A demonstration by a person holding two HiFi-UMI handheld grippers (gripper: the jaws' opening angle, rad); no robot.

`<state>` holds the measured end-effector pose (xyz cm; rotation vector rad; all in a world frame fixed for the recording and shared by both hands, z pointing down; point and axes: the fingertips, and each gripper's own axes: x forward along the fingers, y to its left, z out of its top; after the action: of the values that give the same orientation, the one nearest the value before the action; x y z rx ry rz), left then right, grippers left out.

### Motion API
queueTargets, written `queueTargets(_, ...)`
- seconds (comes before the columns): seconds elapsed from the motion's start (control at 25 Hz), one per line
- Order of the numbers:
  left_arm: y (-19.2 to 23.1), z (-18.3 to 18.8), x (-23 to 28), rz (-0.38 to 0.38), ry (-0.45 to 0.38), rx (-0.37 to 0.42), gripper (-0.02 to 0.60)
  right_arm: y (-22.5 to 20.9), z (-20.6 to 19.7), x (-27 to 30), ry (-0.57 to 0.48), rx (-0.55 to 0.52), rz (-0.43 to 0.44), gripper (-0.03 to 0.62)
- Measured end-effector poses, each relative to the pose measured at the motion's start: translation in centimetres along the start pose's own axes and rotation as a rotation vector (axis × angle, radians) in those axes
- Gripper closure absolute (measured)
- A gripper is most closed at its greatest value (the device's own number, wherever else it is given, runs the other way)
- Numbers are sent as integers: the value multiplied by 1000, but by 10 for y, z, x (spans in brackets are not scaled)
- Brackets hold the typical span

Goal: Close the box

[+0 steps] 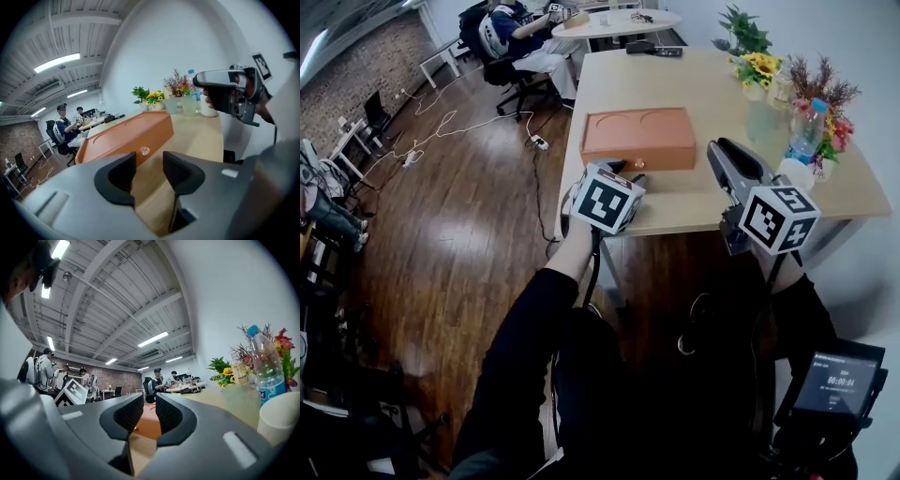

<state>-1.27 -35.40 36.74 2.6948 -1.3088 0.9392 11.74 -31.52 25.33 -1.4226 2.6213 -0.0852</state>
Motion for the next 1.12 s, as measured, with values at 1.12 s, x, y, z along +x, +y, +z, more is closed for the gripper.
queueTargets(1.12,144,-4,4,-76,98,-285,421,57,-153,110,756,-241,-31,471)
